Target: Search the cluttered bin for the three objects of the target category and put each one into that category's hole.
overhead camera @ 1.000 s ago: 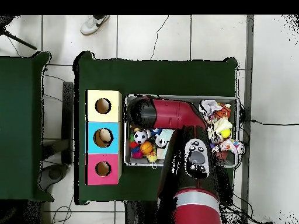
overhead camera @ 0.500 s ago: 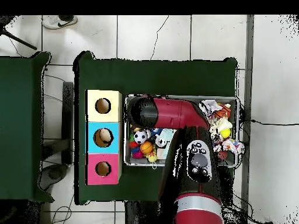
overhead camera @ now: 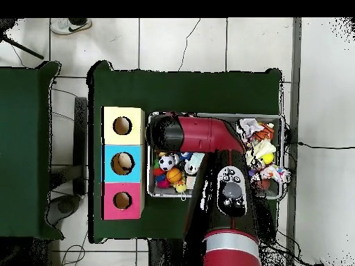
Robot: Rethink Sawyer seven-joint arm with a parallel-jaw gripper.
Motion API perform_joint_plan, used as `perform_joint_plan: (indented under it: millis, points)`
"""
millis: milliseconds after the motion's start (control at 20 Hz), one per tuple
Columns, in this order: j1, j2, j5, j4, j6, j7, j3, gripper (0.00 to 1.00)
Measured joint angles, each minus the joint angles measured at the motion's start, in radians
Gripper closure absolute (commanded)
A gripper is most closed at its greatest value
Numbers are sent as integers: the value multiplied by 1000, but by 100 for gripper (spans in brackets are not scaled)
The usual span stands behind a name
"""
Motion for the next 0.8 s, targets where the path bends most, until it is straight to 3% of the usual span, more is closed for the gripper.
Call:
perform_joint_plan:
  millis: [800]
  points:
    - [15,13,0,0,5,0,-3,0]
